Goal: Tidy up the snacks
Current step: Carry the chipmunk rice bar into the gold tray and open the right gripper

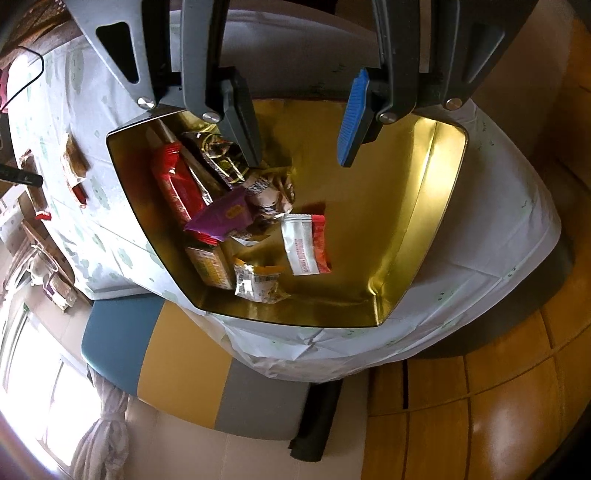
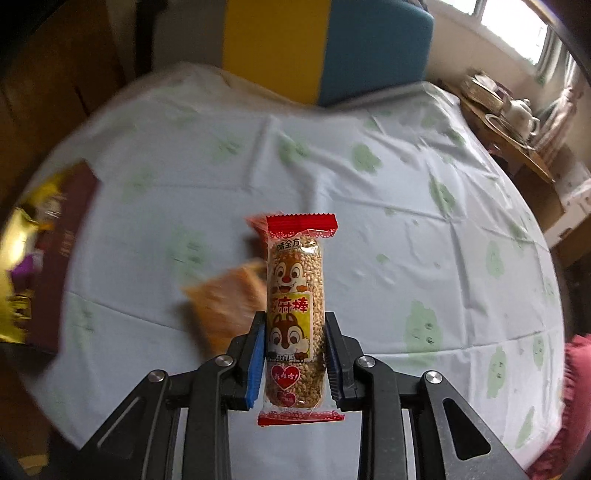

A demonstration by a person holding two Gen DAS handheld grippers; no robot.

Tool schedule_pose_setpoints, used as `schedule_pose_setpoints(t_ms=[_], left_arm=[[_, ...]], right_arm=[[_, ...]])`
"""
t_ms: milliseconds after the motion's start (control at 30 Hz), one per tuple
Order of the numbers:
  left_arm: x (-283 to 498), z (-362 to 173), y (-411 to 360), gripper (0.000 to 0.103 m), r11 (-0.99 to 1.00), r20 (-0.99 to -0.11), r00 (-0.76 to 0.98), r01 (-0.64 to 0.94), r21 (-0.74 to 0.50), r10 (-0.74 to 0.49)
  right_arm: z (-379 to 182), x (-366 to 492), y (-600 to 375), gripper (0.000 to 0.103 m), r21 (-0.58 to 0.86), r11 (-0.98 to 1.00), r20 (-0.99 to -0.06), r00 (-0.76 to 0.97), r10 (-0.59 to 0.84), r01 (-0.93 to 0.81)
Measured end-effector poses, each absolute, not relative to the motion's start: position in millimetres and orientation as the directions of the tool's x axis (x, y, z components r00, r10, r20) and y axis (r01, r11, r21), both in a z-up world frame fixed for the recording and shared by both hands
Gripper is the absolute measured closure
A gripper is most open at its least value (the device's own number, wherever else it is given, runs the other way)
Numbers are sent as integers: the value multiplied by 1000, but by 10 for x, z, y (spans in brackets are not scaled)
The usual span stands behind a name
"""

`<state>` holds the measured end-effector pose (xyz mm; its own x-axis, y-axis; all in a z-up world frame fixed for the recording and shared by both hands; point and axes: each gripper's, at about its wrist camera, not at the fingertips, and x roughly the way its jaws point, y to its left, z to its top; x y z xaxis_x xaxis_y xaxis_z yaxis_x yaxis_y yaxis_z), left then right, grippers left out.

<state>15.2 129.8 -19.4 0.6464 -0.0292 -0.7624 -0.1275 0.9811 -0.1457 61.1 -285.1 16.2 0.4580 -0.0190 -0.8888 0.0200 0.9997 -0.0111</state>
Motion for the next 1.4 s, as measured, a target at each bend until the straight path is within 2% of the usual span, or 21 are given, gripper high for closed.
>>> schedule_pose_setpoints(t_ms=[200,433,633,767,800,833,900,933,1000,1067,1100,1133,1400], left_arm=[[127,-185,1499,60,970,-753,658,-189,-155,8],[79,-202,1789,60,943,-755,653,-286,-167,64],[80,-238,1816,60,942,-760,647,-289,-173,59],[84,-264,1800,60,944,-765,643,-280,-176,49],[88,-271,1795,60,944,-766,641,-280,-176,47],[93,-279,1790,60,943,-766,641,-279,-181,43],[109,-294,1777,60,943,-768,640,-278,-182,40],[112,-294,1764,60,944,-767,640,-277,-179,42],[114,-293,1736,60,945,-767,640,-271,-181,36],[116,-291,1696,60,949,-769,638,-263,-174,36],[115,-284,1677,60,950,-769,638,-259,-172,35],[114,-277,1659,60,952,-769,638,-255,-169,34],[116,-244,1520,60,965,-767,641,-216,-147,27]], right_arm=[[406,636,-2118,74,103,981,-855,489,172,-166],[511,785,-911,74,216,884,-815,422,397,-415],[296,947,-99,74,282,812,-814,320,485,-511],[17,1029,195,70,197,827,-856,319,407,-527],[-26,1037,188,66,190,829,-864,312,396,-526],[-43,1040,143,53,199,828,-864,305,400,-524],[-29,1019,48,35,216,829,-851,316,419,-516],[-9,1004,16,35,215,831,-844,330,423,-513],[19,965,-43,36,200,831,-836,353,421,-519],[-55,988,-44,44,199,832,-847,335,412,-518],[-96,1016,-7,63,208,830,-850,324,415,-517],[-143,1030,33,71,217,826,-854,310,419,-520],[-208,927,128,70,214,797,-851,292,436,-566]])
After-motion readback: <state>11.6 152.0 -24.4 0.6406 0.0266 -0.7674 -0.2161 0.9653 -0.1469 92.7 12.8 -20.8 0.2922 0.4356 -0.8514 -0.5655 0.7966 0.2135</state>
